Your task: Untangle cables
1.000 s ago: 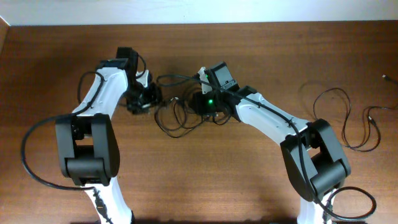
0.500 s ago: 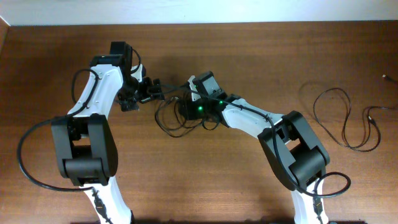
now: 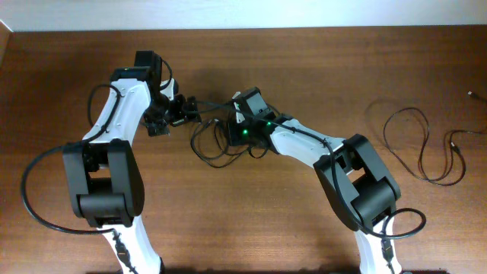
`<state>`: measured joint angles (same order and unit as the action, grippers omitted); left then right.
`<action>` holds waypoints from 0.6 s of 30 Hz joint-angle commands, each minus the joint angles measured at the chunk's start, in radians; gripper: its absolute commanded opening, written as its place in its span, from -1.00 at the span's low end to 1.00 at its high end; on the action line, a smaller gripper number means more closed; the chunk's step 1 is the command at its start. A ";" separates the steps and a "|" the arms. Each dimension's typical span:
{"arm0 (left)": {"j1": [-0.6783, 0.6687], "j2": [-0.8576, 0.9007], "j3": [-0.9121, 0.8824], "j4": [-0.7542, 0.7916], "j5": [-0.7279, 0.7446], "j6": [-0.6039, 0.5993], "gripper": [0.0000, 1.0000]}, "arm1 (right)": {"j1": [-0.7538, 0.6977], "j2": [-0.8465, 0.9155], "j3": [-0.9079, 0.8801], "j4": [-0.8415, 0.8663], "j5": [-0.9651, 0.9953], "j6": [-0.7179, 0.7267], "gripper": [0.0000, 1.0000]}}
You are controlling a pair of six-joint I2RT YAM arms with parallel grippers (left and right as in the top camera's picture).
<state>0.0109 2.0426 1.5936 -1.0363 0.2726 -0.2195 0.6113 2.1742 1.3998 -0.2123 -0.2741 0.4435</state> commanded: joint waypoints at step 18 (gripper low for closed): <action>0.005 0.003 0.012 -0.002 -0.007 0.012 0.98 | 0.011 0.048 0.316 -0.916 0.019 -0.117 -0.57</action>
<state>0.0109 2.0426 1.5936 -1.0367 0.2722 -0.2195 0.6136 2.2135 1.6562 -1.1324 -0.2836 0.3412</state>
